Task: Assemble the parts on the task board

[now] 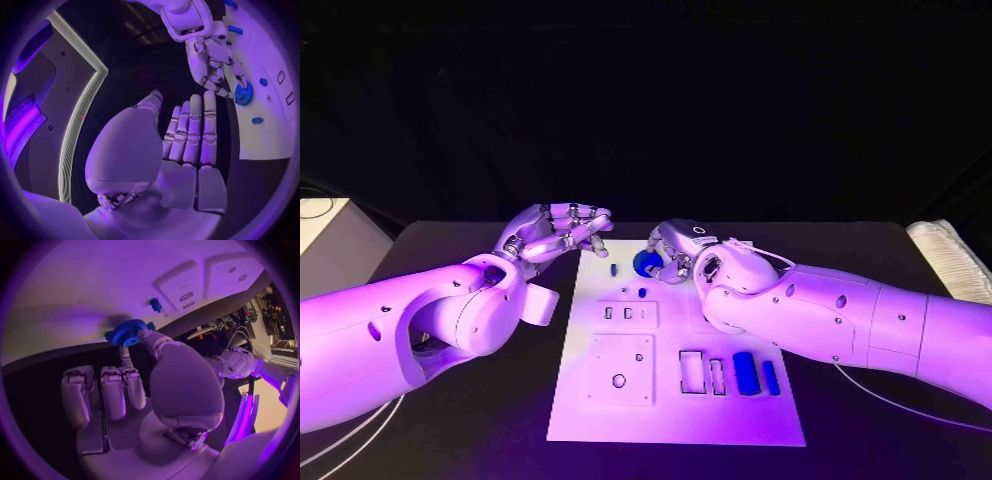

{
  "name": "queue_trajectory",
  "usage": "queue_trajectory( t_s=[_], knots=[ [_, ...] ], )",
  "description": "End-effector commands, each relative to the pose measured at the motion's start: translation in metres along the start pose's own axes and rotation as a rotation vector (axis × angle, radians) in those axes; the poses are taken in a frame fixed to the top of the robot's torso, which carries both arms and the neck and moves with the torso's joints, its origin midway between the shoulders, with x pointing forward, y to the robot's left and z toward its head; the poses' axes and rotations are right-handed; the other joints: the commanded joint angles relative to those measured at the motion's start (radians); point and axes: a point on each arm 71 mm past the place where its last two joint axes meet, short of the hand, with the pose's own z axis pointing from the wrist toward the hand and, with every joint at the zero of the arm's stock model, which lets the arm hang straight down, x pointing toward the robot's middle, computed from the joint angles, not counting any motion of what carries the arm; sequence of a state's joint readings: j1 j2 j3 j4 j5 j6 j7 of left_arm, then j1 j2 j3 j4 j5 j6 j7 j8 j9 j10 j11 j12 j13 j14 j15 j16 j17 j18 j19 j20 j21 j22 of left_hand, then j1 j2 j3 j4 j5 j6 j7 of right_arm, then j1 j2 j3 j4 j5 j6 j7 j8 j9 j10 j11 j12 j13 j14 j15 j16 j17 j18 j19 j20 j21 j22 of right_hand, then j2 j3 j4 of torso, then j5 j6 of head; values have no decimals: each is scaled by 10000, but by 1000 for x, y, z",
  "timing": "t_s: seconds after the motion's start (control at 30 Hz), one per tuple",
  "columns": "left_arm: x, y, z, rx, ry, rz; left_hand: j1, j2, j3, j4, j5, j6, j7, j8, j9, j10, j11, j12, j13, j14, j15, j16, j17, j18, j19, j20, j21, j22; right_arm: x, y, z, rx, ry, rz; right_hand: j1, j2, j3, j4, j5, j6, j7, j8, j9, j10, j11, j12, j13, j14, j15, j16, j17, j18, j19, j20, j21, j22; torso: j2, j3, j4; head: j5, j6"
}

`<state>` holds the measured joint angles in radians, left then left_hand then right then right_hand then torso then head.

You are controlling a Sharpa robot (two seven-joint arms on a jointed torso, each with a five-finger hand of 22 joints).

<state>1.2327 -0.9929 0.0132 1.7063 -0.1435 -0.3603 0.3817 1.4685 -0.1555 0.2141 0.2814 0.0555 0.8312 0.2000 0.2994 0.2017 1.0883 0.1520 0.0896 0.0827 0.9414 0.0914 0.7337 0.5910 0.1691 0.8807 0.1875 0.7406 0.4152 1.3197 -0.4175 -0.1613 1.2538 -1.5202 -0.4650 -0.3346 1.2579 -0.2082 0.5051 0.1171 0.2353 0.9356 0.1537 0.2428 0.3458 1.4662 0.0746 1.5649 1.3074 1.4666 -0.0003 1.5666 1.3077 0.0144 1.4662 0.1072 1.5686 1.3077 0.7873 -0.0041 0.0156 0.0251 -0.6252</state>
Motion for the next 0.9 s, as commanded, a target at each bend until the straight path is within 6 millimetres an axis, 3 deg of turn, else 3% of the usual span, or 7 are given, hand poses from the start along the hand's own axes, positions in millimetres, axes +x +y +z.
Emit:
queue_trajectory(
  t_s=[0.03,0.5,0.73,0.9],
  knots=[
    [3,-1,1,85,185,-105,-14,72,39,30,-57,77,27,-37,10,-13,-48,-54,16,-75,-13,58,12,102,-69,3,62,17,2,1,1,39,129,-246,-114,3,56,-17,-75,-10,-19,-9,16,1000,-47,6,2580,1042,-51,42,2631,-144,1046,-61,22,2630,-6,6,-9,-3,-9],
    [7,0,3,83,269,-142,-23,71,34,30,-57,77,26,-42,13,-13,-47,-57,16,-80,-12,66,16,103,-92,6,90,36,3,1,6,239,60,-328,-152,-38,55,-43,-168,-39,-6,-47,6,930,-36,-75,2497,1042,-40,42,2631,-144,1046,-52,22,2630,-5,4,-30,-15,13],
    [6,0,3,76,255,-135,-23,71,34,30,-57,77,26,-42,13,-13,-47,-57,16,-80,-12,66,16,103,-92,6,90,36,3,1,9,282,75,-354,-213,-61,57,-52,-257,-117,28,-121,-18,885,-8,-126,2447,1042,-20,42,2631,-144,1046,-37,22,2630,-6,6,4,-31,27],
    [6,0,3,73,236,-127,-23,71,34,30,-57,77,26,-42,13,-13,-47,-57,16,-80,-12,66,16,103,-92,6,90,36,5,2,10,227,202,-349,-274,-96,38,-57,-359,-170,57,-180,-36,845,21,-172,2402,1042,3,42,2631,-144,1046,-17,22,2630,-8,5,-26,-8,12]
  ],
)
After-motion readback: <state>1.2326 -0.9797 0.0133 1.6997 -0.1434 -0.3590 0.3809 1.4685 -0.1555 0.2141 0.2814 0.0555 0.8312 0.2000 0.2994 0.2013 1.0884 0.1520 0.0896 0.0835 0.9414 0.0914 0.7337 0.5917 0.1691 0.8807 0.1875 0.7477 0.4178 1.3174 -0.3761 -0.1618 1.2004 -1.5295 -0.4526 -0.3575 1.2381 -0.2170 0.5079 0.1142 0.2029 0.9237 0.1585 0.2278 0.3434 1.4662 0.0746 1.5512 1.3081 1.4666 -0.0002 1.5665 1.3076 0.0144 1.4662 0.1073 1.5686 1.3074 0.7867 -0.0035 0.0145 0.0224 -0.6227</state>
